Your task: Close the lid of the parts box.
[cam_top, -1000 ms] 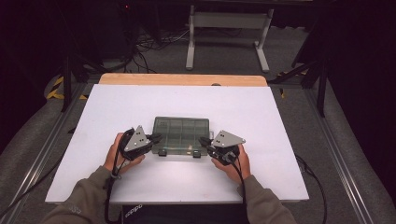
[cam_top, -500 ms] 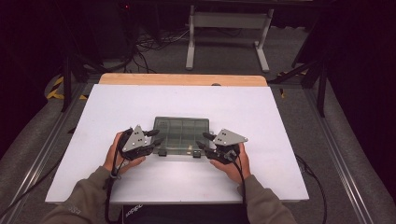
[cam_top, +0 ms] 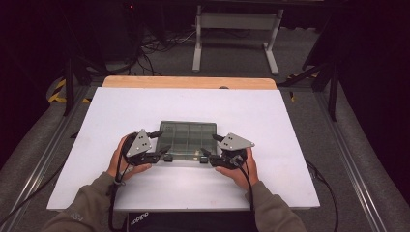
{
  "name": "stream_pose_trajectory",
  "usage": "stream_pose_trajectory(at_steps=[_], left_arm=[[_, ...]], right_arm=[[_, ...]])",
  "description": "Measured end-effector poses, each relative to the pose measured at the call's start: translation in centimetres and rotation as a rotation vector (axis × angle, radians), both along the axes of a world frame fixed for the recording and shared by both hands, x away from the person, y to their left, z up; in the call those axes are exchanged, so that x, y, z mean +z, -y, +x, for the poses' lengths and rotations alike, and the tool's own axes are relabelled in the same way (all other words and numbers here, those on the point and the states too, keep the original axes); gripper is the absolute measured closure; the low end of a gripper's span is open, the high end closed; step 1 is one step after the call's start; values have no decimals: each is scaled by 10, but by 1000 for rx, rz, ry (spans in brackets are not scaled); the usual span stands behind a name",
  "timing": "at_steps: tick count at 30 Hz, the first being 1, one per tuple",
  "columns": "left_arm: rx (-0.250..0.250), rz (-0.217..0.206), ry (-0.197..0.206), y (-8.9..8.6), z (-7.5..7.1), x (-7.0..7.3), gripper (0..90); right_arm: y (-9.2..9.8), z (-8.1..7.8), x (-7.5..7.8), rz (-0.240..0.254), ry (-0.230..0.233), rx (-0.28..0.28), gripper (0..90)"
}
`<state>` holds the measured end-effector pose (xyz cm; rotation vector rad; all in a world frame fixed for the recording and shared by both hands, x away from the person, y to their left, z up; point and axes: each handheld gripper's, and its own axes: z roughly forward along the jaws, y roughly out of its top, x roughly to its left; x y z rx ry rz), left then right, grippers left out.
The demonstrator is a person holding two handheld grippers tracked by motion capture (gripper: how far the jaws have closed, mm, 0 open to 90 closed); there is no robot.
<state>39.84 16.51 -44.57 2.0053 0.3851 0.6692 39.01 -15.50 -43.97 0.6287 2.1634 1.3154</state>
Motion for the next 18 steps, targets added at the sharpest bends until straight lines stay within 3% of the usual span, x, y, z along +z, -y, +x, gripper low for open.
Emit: stream_pose_trajectory(at_steps=[5,13,18], left_arm=[[6,-14,0,0,0,0,346],[11,-33,4,0,-2,2,159],[-3,-51,0,0,-2,3,108]], right_arm=[[0,0,1,5,5,-18,306],[-2,-1,3,13,13,-32,202],[-2,-1,3,17,15,-38,157]])
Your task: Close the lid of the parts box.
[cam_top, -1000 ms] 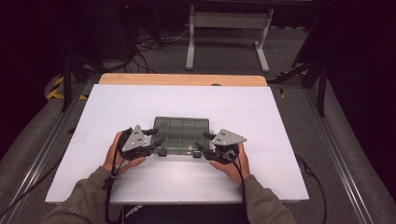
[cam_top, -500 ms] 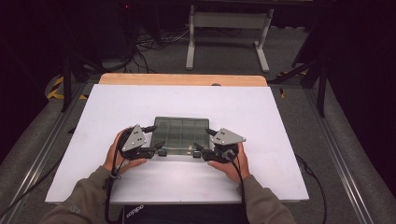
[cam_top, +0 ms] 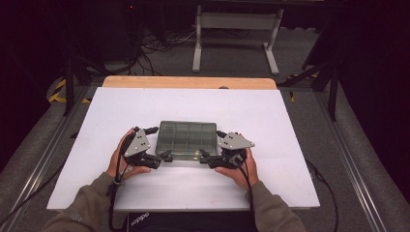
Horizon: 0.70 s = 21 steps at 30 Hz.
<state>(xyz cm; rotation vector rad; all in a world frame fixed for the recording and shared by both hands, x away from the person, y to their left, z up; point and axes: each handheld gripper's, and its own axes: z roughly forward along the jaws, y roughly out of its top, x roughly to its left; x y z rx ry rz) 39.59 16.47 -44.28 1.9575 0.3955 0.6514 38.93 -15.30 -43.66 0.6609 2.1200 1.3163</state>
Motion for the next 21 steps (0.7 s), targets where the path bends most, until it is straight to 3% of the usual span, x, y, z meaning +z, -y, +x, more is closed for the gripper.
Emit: stream_pose_trajectory(at_steps=[6,14,21], left_arm=[[-10,-16,-8,-1,0,0,76],[-17,-6,-6,0,-1,1,55],[-26,3,7,0,-6,6,67]], right_arm=[[-2,2,0,-3,-3,-11,84],[-4,3,-1,-24,-5,-17,78],[-4,-1,3,-49,31,-31,91]])
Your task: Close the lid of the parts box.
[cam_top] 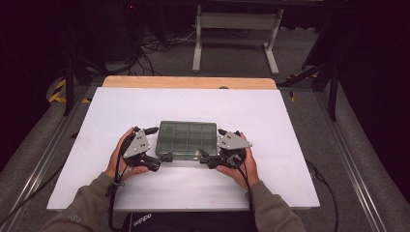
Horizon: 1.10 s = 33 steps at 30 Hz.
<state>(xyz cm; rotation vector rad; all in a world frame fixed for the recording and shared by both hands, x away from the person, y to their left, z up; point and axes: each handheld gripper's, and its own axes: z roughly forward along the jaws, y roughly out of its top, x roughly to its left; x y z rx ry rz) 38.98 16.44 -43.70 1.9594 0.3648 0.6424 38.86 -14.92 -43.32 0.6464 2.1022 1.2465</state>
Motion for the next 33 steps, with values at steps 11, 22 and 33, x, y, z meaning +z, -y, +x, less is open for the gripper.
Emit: stream_pose_trajectory(at_steps=[11,22,33], left_arm=[[-5,5,23,0,-9,8,68],[-14,16,36,-4,-19,11,66],[-22,30,50,-10,-29,12,62]], right_arm=[[2,-9,8,-24,23,4,93],[6,-18,12,-46,39,-4,98],[11,-26,13,-69,49,-11,94]])
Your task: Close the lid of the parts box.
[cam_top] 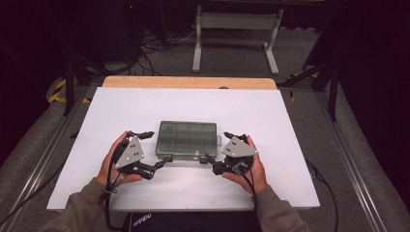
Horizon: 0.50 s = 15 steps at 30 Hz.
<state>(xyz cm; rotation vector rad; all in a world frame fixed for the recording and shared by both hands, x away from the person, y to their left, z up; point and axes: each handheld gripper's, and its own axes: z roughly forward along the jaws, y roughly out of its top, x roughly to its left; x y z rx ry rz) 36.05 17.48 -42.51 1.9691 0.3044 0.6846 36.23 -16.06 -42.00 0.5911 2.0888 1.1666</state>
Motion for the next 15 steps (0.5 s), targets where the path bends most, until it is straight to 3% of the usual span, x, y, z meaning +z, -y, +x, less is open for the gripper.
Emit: stream_pose_trajectory(at_steps=[15], left_arm=[[0,-2,19,-10,-13,0,58]], right_arm=[[10,-14,1,-13,23,-7,92]])
